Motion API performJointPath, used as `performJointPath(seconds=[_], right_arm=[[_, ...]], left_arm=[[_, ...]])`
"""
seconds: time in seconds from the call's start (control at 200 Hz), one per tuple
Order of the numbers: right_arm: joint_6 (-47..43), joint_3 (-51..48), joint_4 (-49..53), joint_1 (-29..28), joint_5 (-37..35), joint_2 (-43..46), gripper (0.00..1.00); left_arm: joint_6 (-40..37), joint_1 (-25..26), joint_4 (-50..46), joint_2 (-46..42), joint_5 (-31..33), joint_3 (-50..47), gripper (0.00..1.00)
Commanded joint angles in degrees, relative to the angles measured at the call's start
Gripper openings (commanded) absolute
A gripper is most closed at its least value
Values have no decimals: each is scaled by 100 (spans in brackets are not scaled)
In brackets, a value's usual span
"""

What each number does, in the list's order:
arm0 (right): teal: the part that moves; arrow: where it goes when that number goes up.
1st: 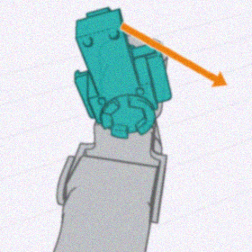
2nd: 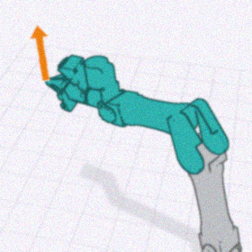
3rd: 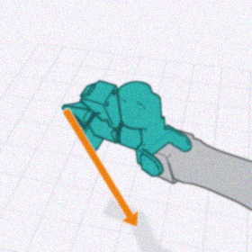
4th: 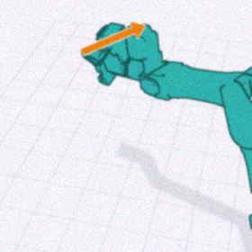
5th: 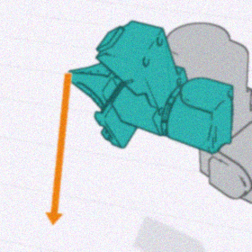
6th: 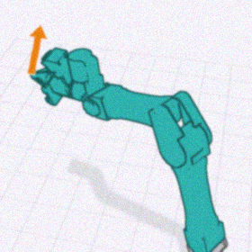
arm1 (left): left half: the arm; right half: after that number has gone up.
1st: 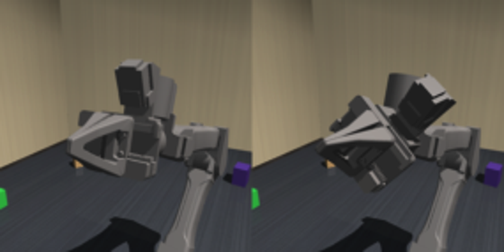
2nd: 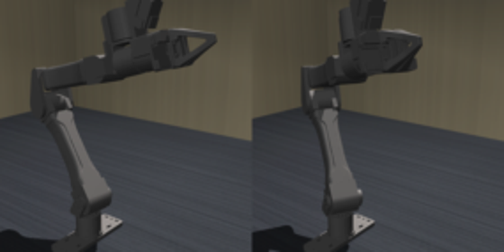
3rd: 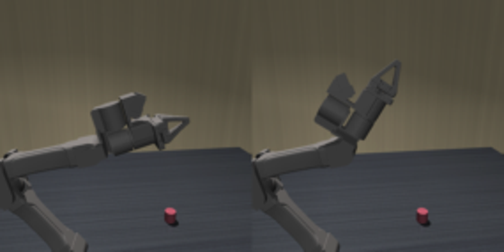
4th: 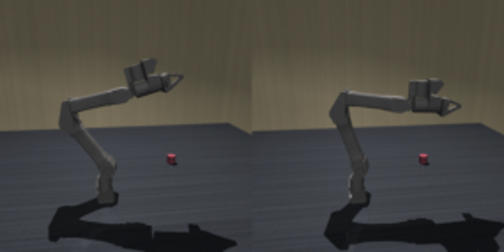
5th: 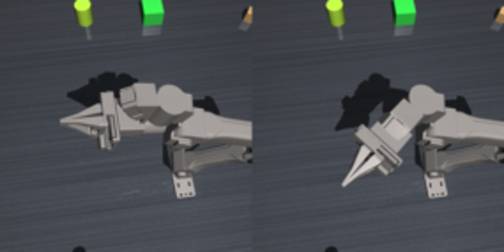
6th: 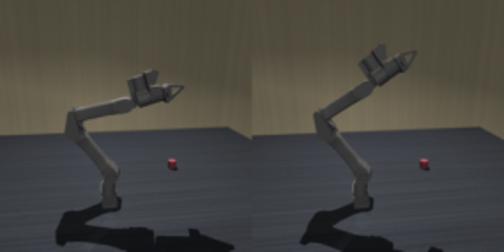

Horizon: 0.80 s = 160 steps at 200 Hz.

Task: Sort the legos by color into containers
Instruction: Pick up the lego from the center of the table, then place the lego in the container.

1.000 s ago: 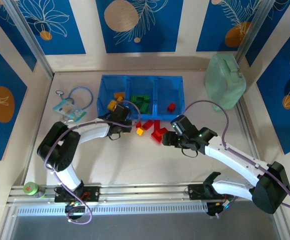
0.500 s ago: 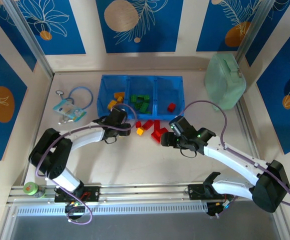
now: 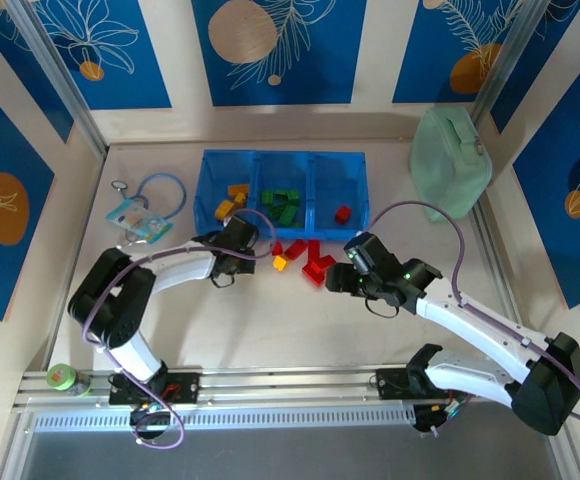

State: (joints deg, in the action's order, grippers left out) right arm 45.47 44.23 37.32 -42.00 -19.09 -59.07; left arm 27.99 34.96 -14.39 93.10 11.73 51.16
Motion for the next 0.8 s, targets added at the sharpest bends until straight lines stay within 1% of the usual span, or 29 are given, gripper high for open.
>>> performJointPath(seconds=[0.0, 0.065, 0.125, 0.185, 0.355, 0.45, 0.515, 0.54, 0.57, 0.665, 0.69, 0.735, 0.795], right_arm=[[32, -91, 74, 25, -50, 40, 67], [25, -106, 35, 25, -26, 19, 68], [32, -112, 0, 34, -6, -8, 67], [48, -124, -46, 29, 29, -42, 67], [84, -99, -34, -60, 38, -81, 67], [114, -90, 54, -95, -5, -46, 67], [121, -95, 114, -100, -32, -5, 67], [126, -99, 130, -106, -46, 15, 67], [137, -101, 156, -100, -63, 39, 67], [144, -111, 169, -102, -77, 80, 67], [146, -111, 170, -95, -80, 71, 67], [150, -111, 162, -98, -77, 56, 67], [154, -106, 123, -98, -77, 8, 67]], left_arm=[[-146, -225, -283, -684, 106, 250, 27], [-151, -531, -341, -942, -212, 409, 27], [-250, -745, -342, -1118, -233, 583, 27], [-355, -972, -358, -1092, -289, 836, 27], [-609, -1447, -485, -324, -584, 1681, 28], [-645, -1584, -550, 159, -794, 2112, 29], [-679, -1623, -523, 401, -830, 2330, 32], [-702, -1631, -508, 485, -830, 2392, 34], [-707, -1648, -487, 582, -851, 2479, 39], [-747, -1667, -613, 819, -982, 2799, 65], [-793, -1656, -603, 832, -1094, 2827, 70], [-855, -1581, -538, 759, -1153, 2772, 74], [-962, -1412, -489, 565, -948, 2575, 75]])
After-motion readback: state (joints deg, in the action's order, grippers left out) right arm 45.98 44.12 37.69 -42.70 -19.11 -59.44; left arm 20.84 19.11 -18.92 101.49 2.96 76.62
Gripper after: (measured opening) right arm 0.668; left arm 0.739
